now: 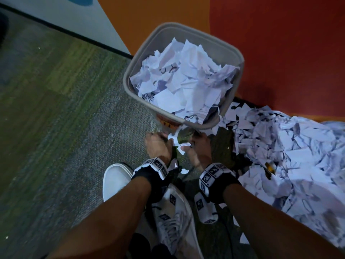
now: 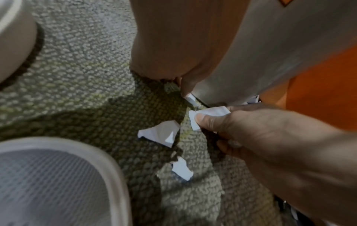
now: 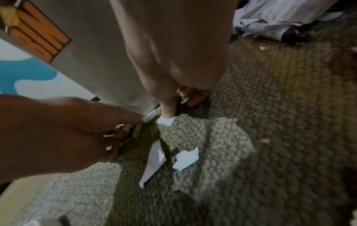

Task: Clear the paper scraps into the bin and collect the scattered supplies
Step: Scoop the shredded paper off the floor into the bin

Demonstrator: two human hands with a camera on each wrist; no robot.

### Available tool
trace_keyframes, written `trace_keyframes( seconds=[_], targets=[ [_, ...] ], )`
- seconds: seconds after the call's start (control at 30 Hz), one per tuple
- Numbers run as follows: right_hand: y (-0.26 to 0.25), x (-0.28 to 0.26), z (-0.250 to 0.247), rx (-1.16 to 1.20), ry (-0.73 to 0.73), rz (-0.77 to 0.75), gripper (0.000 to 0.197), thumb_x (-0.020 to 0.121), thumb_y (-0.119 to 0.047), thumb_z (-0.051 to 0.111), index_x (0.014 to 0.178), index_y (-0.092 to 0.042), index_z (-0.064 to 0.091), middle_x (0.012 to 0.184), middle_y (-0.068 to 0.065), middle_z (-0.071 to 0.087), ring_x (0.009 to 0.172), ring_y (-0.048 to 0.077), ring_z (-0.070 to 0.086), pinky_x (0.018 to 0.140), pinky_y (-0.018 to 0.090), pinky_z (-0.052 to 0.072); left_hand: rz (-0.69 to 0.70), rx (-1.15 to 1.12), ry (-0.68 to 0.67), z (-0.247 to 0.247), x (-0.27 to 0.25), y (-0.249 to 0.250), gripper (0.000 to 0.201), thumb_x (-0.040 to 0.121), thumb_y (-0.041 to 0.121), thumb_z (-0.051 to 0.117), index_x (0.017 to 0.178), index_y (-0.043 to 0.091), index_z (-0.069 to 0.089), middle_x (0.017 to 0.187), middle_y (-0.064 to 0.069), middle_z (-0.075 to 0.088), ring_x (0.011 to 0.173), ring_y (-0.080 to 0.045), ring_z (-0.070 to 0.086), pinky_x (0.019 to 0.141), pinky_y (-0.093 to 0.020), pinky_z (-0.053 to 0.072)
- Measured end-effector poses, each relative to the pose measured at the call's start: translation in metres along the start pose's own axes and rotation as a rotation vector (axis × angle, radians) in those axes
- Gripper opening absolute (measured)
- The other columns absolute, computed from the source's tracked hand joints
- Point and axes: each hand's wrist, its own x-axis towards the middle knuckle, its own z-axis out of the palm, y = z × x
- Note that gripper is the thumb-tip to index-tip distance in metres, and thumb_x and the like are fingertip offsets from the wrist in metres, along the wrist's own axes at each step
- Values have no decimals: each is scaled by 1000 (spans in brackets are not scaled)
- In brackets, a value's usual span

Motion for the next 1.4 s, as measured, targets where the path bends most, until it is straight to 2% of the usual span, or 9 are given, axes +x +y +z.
trace_keyframes(
  seconds=[0.13,0.3,0.5,0.7,0.87,0.97,1.07,1.23,1.4],
  targets=[
    [-2,-13,-9,143,31,-12,15,76,-15,82,76,-10,67,76,1,62,77,20,58,71,26,43,35,67,-38,8,5,-4,15,72,37,64,73,26,73,93,-11,69,89,-32,66,84,-46,56],
    [12,-41,-16,186,41,-11,17,72,-6,81,76,-12,65,63,-1,55,66,16,54,63,25,43,39,20,-18,-1,-5,1,26,67,40,78,76,18,67,90,-8,66,86,-30,64,80,-43,55],
    [27,-68,-12,39,-148,-26,16,77,-17,81,88,-15,70,69,2,59,75,19,58,63,18,36,-1,103,51,-2,-20,17,38,69,30,89,95,12,68,115,-10,55,110,-29,50,94,-46,47],
    [34,-85,11,81,-108,-62,11,78,-19,69,89,-16,67,86,3,67,83,21,63,71,26,47,-78,-5,64,8,-4,8,34,63,26,91,59,36,59,97,-1,69,97,-27,65,85,-51,55],
    [29,-91,24,154,-57,-51,5,80,-4,67,82,-9,70,94,9,65,90,23,60,79,25,42,-85,21,85,3,-14,23,22,77,18,80,65,30,66,113,-7,61,109,-30,57,93,-50,48],
    [32,-87,25,208,-60,-47,20,80,-1,66,70,-18,65,92,10,65,89,27,64,79,29,47,-45,166,-27,-3,-16,25,12,87,24,71,96,17,74,126,-10,46,117,-32,45,95,-54,45],
    [35,-81,20,188,-130,-55,10,83,-5,68,83,-13,74,95,9,68,91,20,62,81,27,47,107,244,-122,-13,-21,17,11,88,15,65,96,13,72,122,-12,46,112,-32,45,94,-49,46],
    [37,-78,16,352,-15,32,16,78,-14,80,68,-20,68,69,6,70,63,13,62,60,32,50,293,44,-283,-33,-36,-21,26,79,-1,55,71,22,61,63,1,65,59,-19,64,64,-34,56],
    [34,-77,19,377,46,-8,9,76,-14,81,72,-12,73,67,2,68,64,16,62,64,31,49,451,225,-370,-46,-45,-31,39,80,7,55,114,18,70,89,-5,67,82,-23,67,80,-25,52]
  ],
)
